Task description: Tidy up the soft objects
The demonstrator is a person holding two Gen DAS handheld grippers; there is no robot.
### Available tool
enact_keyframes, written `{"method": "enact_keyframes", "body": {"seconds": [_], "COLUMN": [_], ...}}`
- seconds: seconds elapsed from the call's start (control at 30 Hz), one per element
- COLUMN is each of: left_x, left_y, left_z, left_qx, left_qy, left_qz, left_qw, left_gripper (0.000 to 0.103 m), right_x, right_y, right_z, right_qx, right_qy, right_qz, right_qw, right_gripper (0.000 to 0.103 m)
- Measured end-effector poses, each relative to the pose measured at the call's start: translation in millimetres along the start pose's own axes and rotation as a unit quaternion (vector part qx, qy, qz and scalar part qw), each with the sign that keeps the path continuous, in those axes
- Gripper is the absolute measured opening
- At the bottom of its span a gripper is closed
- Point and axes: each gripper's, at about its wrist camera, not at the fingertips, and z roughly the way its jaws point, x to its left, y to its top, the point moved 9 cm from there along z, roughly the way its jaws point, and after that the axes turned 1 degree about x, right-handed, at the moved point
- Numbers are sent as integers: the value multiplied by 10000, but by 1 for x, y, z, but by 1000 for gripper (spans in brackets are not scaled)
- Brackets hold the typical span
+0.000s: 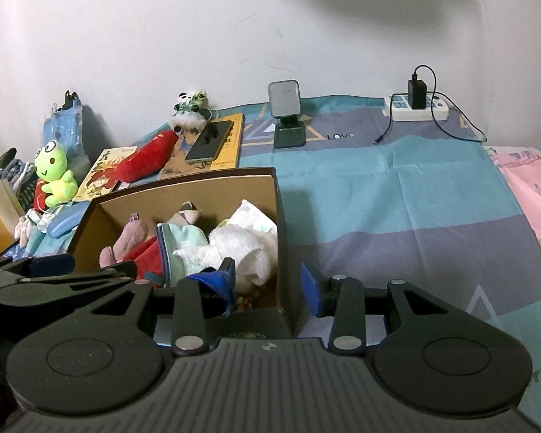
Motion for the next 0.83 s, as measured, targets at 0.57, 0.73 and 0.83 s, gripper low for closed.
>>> {"method": "enact_keyframes", "body": {"seconds": [0.57,0.73,0.83], "left_x": [37,44,51], "left_y": [9,8,12], "left_z": [46,60,62], "left_qx": [-4,41,-141], "left_qy": [-152,-321,-108], "left_qz": [-116,-278,-191], "left_qw": [9998,9991,9997], "left_gripper": [65,52,44], "right_x": [27,33,37], "right_y": [7,7,8], "right_z": [46,57,62], "right_qx": [178,209,198], "right_qy": [-137,-152,-203], "right_qz": [-21,34,53], "right_qw": [9997,9997,9996], "right_gripper": [24,24,24]}}
